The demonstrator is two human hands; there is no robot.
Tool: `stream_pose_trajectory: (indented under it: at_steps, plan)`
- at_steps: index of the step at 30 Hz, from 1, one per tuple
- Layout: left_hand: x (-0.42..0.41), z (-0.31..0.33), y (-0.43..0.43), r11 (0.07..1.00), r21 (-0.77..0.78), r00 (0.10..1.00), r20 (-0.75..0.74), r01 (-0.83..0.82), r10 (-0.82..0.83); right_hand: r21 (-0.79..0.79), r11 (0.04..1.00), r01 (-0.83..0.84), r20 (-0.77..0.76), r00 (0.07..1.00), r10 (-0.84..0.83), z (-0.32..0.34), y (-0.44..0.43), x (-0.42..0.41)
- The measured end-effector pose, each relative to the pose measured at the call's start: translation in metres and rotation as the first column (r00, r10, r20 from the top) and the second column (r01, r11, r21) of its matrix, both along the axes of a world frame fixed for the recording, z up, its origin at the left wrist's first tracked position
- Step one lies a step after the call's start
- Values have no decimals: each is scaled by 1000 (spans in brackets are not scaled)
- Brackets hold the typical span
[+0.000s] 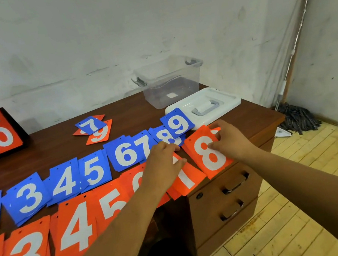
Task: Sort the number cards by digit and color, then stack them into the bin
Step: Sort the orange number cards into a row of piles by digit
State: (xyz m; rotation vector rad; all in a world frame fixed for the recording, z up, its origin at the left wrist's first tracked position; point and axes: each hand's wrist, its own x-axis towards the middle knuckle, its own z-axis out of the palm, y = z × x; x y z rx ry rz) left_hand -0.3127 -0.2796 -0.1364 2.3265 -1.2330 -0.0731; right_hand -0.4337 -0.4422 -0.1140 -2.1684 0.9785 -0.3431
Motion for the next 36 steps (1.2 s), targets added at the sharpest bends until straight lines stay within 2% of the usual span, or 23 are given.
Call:
stream_pose_trajectory:
  at_steps: [2, 4, 12, 16, 19, 21, 26, 31, 36]
  plan:
    - [8, -6, 1, 984, 163, 990, 102, 75, -93, -73, 996, -46, -74, 996, 41, -5, 5, 4]
    - [12, -10, 0, 959, 263, 985, 103, 110, -141, -171, 983, -67, -136, 990, 44, -11, 12, 9]
    - [22, -7, 5, 928, 320, 971, 77, 192, -228, -403, 908, -115, -273, 962, 1, -29, 24, 24]
    - [28, -9, 7, 933, 284, 971, 26, 223, -240, -575, 799, -177, -366, 929, -58, -33, 24, 24]
    - [33, -7, 8, 964, 148, 975, -52, 222, -216, -603, 788, -126, -250, 967, -37, -29, 21, 26]
    - [40, 0, 10, 976, 80, 979, -50, 202, -198, -588, 802, -99, -148, 989, 14, -22, 20, 32]
    - [87, 23, 32, 999, -38, 1000, 21, 22, -21, -492, 862, -122, -20, 991, 129, -4, 26, 71]
    - [162, 29, 60, 964, 34, 965, 30, -262, 261, -456, 858, -236, -27, 967, 252, 4, 33, 132]
    - [221, 25, 60, 896, 92, 901, 39, -435, 433, -422, 858, -293, -7, 947, 320, 4, 49, 199]
